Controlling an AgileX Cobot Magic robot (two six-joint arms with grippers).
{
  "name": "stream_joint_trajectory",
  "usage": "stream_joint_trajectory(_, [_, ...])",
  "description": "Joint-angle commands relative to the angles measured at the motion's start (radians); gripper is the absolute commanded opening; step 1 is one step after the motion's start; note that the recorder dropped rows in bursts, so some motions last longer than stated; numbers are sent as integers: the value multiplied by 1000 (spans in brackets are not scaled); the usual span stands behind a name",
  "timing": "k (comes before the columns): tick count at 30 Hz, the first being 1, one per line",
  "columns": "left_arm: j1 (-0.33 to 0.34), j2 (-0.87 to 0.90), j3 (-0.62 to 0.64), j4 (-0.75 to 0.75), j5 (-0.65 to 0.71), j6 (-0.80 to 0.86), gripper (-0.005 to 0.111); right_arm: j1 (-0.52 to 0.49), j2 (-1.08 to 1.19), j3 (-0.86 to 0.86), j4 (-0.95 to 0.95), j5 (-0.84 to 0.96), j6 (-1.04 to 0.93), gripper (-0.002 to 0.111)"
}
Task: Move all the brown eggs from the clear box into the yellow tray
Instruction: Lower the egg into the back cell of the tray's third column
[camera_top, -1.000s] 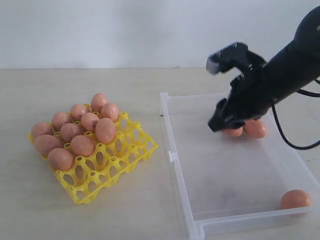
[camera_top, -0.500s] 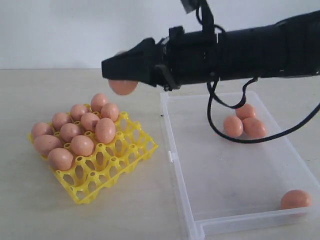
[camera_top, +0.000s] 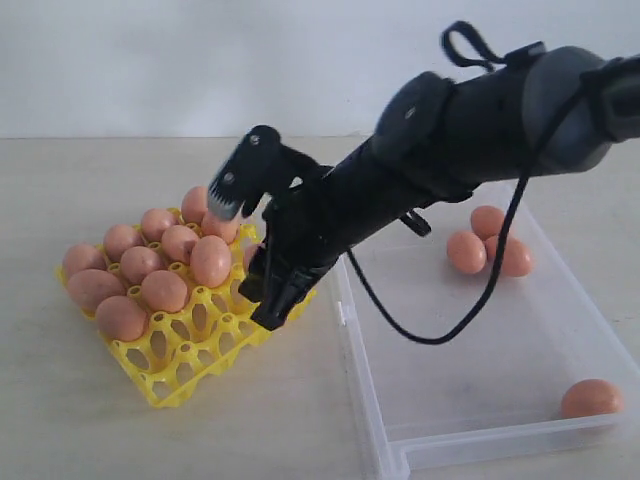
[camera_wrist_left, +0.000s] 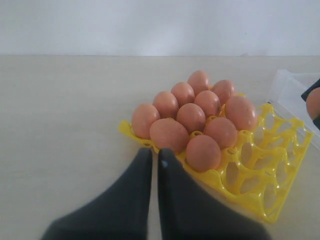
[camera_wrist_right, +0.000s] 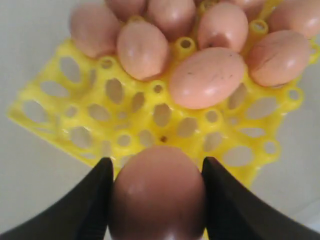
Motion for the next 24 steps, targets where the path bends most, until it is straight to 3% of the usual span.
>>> stream_joint_trajectory(1, [-5,-3,3,-3,-3,-1,4,125,-27,-6,-630,-421,494,0])
stream_joint_trajectory(4, [-5,-3,3,-3,-3,-1,4,146,-17,-6,-591,-721,692,0])
stream_joint_trajectory(9, [-5,-3,3,-3,-3,-1,4,146,-11,-6,130,-1083,754,0])
stream_joint_trajectory(13, [-5,-3,3,-3,-3,-1,4,143,-4,-6,354,-1179,876,0])
stream_joint_trajectory(17, [-5,-3,3,-3,-3,-1,4,132,29,-6,137,-1157,1209,0])
stream_joint_trajectory(21, [-5,-3,3,-3,-3,-1,4,84,89,-6,-411,-1198,1909,0])
stream_joint_trajectory(24, [-5,-3,3,-3,-3,-1,4,34,145,-6,-791,-1414,2269,0])
